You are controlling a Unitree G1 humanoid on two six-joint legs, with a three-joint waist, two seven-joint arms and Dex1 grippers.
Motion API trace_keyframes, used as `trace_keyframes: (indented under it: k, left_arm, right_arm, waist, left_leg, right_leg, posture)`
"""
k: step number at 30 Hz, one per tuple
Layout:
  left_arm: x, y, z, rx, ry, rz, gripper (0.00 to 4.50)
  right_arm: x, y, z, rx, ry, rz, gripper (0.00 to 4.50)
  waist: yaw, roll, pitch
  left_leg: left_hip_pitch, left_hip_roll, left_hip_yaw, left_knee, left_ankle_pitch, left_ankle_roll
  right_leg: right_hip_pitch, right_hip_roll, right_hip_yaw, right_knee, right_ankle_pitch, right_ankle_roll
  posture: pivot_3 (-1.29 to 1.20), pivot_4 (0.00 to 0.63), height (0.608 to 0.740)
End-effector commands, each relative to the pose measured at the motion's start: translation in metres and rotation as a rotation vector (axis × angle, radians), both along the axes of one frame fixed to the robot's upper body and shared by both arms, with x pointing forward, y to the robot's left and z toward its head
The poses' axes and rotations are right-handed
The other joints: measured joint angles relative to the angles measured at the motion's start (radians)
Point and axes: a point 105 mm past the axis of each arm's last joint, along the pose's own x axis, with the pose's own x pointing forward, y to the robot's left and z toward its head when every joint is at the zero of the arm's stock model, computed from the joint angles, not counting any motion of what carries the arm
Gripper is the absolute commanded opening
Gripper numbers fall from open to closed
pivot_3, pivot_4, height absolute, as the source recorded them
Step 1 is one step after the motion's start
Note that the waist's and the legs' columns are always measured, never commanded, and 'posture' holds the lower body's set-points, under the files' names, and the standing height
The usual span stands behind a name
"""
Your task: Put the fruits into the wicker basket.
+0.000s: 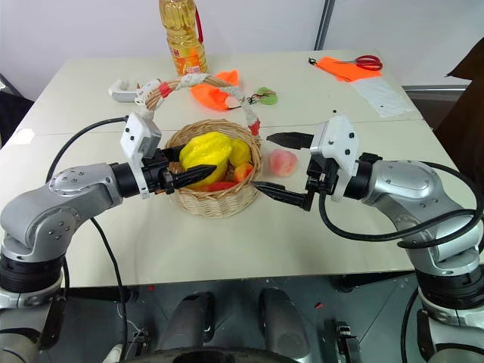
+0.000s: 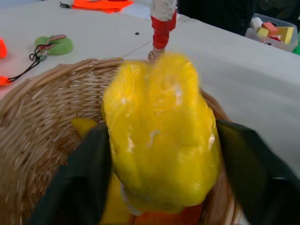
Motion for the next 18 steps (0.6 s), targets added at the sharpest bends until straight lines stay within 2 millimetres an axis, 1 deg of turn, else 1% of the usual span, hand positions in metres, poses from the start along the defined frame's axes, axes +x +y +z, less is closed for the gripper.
trace_keyframes:
  k: [1, 4, 7, 11, 13, 16, 18]
  left_arm:
    - [-0.011, 0.007, 0.019, -0.028, -0.078, -0.044, 4.45]
    - [-0.028, 0.018, 0.016, -0.035, -0.059, -0.093, 4.45]
    - [-0.045, 0.037, 0.012, -0.036, -0.036, -0.111, 4.45]
    - [-0.053, 0.057, 0.012, -0.047, -0.055, -0.070, 4.45]
    - [-0.056, 0.059, 0.013, -0.053, -0.087, -0.065, 4.45]
    - [-0.061, 0.056, 0.013, -0.052, -0.114, -0.085, 4.45]
    - [-0.063, 0.054, 0.012, -0.054, -0.117, -0.093, 4.45]
  right_arm:
    - [0.020, -0.018, -0.004, 0.019, -0.011, -0.141, 4.50]
    - [0.040, -0.032, -0.021, 0.024, 0.015, -0.250, 4.50]
    - [0.059, -0.041, -0.041, 0.040, 0.061, -0.346, 4.50]
    - [0.078, -0.044, -0.059, 0.040, 0.103, -0.426, 4.50]
    - [0.087, -0.040, -0.065, 0.053, 0.131, -0.440, 4.50]
    - [0.101, -0.030, -0.073, 0.064, 0.163, -0.449, 4.50]
    - [0.105, -0.028, -0.076, 0.068, 0.178, -0.452, 4.50]
  waist:
    - [-0.002, 0.000, 0.000]
    - [-0.008, 0.000, 0.000]
    - [-0.010, 0.000, 0.000]
    - [-0.005, 0.000, 0.000]
    - [-0.002, 0.000, 0.000]
    - [-0.006, 0.000, 0.000]
    - [-0.006, 0.000, 0.000]
  left_leg:
    - [0.000, 0.000, 0.000, 0.000, 0.000, 0.000]
    - [0.001, 0.000, 0.002, -0.001, 0.000, 0.000]
    - [0.001, 0.001, 0.002, -0.002, 0.000, 0.000]
    - [0.001, 0.001, 0.002, -0.001, 0.000, 0.000]
    - [0.000, 0.001, 0.003, -0.001, 0.000, 0.000]
    - [0.000, 0.000, 0.005, 0.000, 0.000, 0.000]
    - [0.000, 0.000, 0.005, 0.000, 0.000, 0.000]
  right_leg:
    - [0.000, 0.000, 0.000, 0.000, 0.000, 0.000]
    - [0.000, 0.000, 0.001, 0.000, 0.000, -0.001]
    - [-0.002, 0.001, 0.002, 0.001, 0.001, -0.001]
    - [-0.002, 0.000, 0.002, 0.001, 0.000, -0.001]
    - [-0.002, 0.000, 0.002, 0.001, 0.000, -0.001]
    - [-0.002, -0.001, 0.003, 0.000, 0.000, -0.001]
    - [-0.002, -0.001, 0.004, 0.000, 0.001, -0.002]
  posture:
    - [0.00, 0.150, 0.740]
    - [0.00, 0.150, 0.740]
    - [0.00, 0.150, 0.740]
    - [0.00, 0.150, 0.740]
    - [0.00, 0.150, 0.740]
    - [0.00, 0.150, 0.740]
    - [0.00, 0.150, 0.740]
